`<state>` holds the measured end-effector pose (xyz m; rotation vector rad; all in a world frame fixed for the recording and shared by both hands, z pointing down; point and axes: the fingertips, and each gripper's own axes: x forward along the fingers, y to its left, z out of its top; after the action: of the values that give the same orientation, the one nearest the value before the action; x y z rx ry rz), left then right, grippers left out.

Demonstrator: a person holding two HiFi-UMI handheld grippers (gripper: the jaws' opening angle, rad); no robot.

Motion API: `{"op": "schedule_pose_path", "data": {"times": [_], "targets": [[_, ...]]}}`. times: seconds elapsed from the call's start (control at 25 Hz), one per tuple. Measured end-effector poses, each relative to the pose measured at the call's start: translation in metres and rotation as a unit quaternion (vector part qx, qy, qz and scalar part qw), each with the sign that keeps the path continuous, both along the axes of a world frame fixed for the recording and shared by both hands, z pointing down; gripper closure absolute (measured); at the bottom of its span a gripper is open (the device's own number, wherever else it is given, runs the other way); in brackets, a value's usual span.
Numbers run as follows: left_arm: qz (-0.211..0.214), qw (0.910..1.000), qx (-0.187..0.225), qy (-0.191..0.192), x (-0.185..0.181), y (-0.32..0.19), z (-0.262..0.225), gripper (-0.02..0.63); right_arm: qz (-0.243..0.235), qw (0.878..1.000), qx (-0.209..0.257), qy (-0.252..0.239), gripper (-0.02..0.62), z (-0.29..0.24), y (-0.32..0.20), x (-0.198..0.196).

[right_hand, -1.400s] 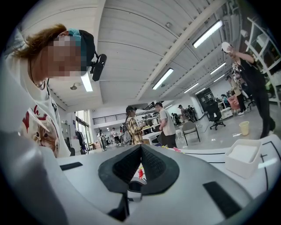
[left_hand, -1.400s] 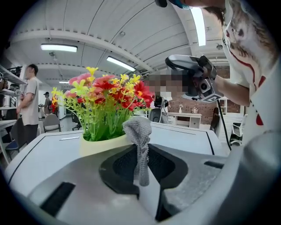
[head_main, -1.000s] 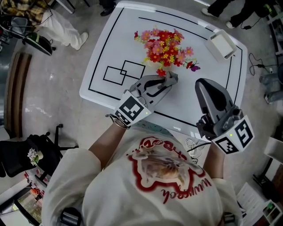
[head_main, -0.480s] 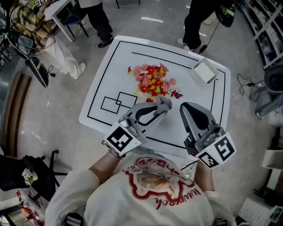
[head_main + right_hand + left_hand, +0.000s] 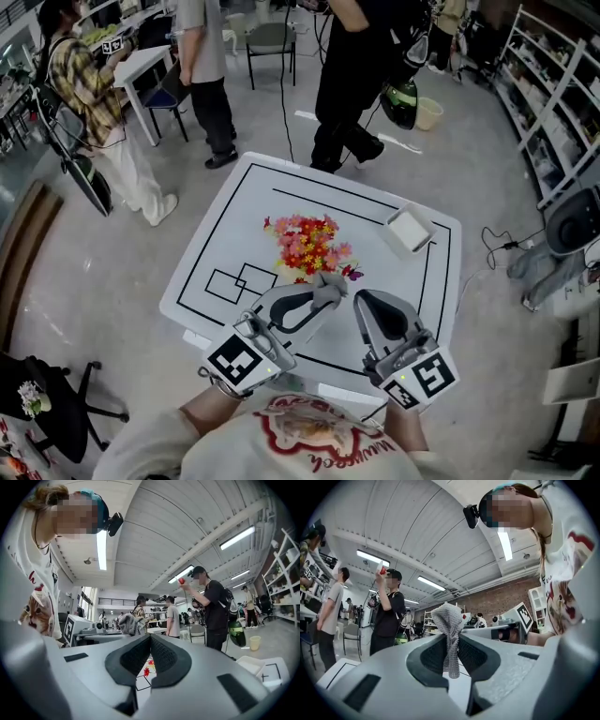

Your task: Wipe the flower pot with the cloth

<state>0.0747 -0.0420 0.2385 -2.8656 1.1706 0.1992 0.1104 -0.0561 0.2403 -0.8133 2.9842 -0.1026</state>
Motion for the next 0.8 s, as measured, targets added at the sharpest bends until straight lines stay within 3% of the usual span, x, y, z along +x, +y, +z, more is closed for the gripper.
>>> {"op": "schedule_pose_path", "data": {"times": [0.24,0.4,0.6,0.8], "targets": [[0.009,0.9994,0.032,-0.002,-0.001,0.01,-0.022,0.551,0.013,1.0,0.014,0.006,0.595,-0.007,0.012,0.003],[0.012,0.9994,0.033,0.003,-0.007,0.027,-0.022,0.551,0.015,1.0,0.013,0.012,0.595,-0.005,0.024,-0.004],[0.001,0.9999,0.014,0.002,-0.036,0.059,-0.017,0.551,0.017,1.0,0.016,0.018,0.596,-0.004,0.054,-0.029],[-0.006,0.9997,0.022,0.001,-0.062,0.11,-0.031,0.551,0.001,1.0,0.015,0.006,0.595,-0.016,0.11,-0.056]]}}
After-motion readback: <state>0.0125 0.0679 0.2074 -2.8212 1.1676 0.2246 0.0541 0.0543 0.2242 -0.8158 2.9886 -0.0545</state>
